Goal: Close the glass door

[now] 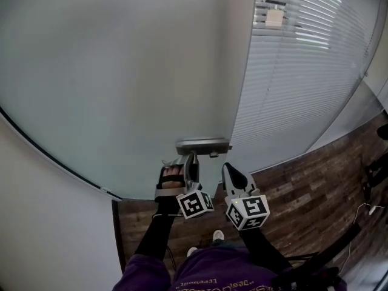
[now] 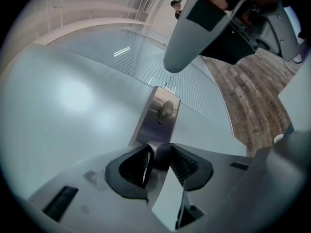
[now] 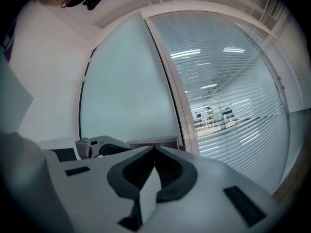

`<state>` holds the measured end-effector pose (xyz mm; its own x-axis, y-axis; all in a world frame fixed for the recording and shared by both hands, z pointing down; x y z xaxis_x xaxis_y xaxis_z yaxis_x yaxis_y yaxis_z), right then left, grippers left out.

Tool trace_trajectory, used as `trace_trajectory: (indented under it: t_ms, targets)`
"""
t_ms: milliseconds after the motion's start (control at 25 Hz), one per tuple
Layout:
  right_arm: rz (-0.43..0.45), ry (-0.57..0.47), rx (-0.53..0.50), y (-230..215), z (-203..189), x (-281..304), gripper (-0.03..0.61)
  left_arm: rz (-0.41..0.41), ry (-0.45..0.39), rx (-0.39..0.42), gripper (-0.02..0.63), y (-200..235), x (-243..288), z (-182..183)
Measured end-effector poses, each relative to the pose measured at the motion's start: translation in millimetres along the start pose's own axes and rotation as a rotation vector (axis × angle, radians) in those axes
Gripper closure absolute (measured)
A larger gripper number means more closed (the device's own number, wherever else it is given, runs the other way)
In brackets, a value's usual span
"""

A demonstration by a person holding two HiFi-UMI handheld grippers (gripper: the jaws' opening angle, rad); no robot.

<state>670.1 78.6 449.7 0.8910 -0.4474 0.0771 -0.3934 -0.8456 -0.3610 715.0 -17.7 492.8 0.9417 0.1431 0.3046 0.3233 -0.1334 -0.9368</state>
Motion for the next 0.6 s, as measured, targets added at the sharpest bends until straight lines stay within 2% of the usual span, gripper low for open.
trace_trajectory:
  t_ms: [320, 600]
  targets:
    - [0.039, 0.03, 0.004, -21, 7, 10, 0.581, -0.009, 0.033, -0.018, 0.489, 12, 19, 2]
    - [0.039, 0.042, 0.01, -35, 5, 12, 0.581, -0.016, 0.046, -0.031, 0.488, 16, 32, -2]
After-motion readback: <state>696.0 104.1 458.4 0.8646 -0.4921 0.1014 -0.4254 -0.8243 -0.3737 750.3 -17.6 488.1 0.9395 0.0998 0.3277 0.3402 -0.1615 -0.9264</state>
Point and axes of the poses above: the fingertips, and each gripper's own axes: x forward along the fingers, y to its left, z out of its top, the point moved 2 cm from there along -x, backward along the fingers, and after that the axes turned 12 degrees about x, right-handed, at the moved point
